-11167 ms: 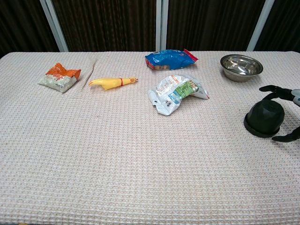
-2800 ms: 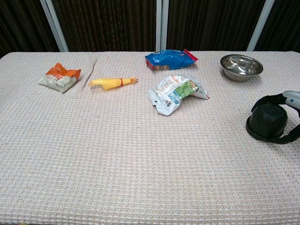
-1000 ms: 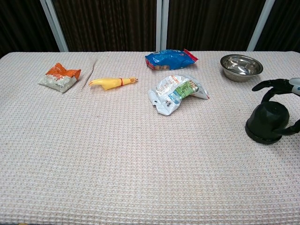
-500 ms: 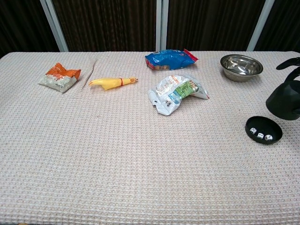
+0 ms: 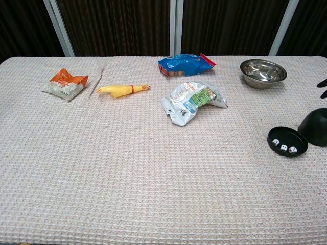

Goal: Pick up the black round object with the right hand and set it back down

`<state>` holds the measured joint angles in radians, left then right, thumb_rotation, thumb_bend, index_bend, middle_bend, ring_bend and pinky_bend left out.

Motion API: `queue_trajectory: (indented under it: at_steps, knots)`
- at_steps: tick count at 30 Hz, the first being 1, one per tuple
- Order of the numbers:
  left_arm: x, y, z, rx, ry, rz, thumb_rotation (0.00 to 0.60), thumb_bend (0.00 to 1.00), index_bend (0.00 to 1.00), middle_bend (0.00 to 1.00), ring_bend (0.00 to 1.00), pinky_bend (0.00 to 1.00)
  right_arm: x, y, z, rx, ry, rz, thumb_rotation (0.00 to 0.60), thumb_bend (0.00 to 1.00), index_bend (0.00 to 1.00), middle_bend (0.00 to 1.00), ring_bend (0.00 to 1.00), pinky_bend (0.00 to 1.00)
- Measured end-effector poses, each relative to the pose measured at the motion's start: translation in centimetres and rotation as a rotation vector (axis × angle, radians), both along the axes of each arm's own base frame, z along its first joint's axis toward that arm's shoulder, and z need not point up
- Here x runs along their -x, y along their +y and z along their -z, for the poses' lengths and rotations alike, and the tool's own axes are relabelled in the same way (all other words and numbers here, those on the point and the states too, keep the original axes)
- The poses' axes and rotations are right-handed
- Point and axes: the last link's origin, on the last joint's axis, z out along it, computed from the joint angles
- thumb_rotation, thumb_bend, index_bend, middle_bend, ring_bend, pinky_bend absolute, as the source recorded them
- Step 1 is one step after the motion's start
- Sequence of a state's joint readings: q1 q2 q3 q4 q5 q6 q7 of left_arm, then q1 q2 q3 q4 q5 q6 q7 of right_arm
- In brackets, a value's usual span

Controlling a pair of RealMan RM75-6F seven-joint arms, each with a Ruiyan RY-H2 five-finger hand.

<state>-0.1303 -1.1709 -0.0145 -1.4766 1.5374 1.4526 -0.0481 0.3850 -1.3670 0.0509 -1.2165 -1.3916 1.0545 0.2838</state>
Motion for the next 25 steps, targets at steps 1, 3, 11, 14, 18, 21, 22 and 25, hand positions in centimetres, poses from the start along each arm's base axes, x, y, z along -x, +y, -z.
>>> queue_trajectory:
  at_steps: [1, 3, 11, 14, 18, 21, 22, 25]
  knots:
    - [0.0, 0.0, 0.0, 0.0, 0.0, -0.001, 0.6, 0.09, 0.15, 0.07, 0.0, 0.13, 0.0, 0.0, -0.1, 0.003, -0.001, -0.003, 0.6, 0.0, 0.03, 0.02, 0.0, 0.0]
    - [0.0, 0.0, -0.1, -0.002, 0.0, 0.0, 0.6, 0.09, 0.15, 0.06, 0.0, 0.13, -0.2, 0.0, -0.4, 0.011, -0.009, -0.009, 0.6, 0.0, 0.01, 0.01, 0.0, 0.0]
    - [0.0, 0.0, -0.3, -0.015, -0.002, -0.006, 0.6, 0.09, 0.15, 0.07, 0.0, 0.13, -2.0, 0.3, -3.8, 0.094, -0.045, -0.082, 0.6, 0.0, 0.0, 0.01, 0.0, 0.0]
    - [0.0, -0.1, -0.4, -0.018, -0.004, -0.012, 0.6, 0.09, 0.15, 0.07, 0.0, 0.13, -2.3, 0.8, -6.0, 0.139, 0.003, -0.111, 0.6, 0.04, 0.0, 0.01, 0.0, 0.0]
    - [-0.1, 0.1, -0.5, -0.023, -0.003, -0.014, 0.6, 0.09, 0.15, 0.07, 0.0, 0.13, -2.4, 2.2, -7.4, 0.183, 0.115, -0.144, 0.6, 0.06, 0.0, 0.0, 0.0, 0.0]
    - [-0.1, 0.2, -0.5, -0.021, -0.004, -0.012, 0.6, 0.09, 0.15, 0.07, 0.0, 0.13, -2.3, 3.6, -8.0, 0.217, 0.218, -0.154, 0.6, 0.06, 0.0, 0.0, 0.0, 0.0]
    - [-0.1, 0.2, -0.6, -0.02, -0.003, -0.011, 0.6, 0.09, 0.15, 0.07, 0.0, 0.13, -2.2, 4.1, -8.1, 0.23, 0.245, -0.154, 0.6, 0.06, 0.0, 0.0, 0.0, 0.0]
    - [-0.2, 0.3, -0.6, -0.021, -0.005, -0.006, 0.6, 0.09, 0.15, 0.07, 0.0, 0.13, -1.7, 5.9, -8.3, 0.265, 0.289, -0.141, 0.6, 0.06, 0.0, 0.0, 0.0, 0.0]
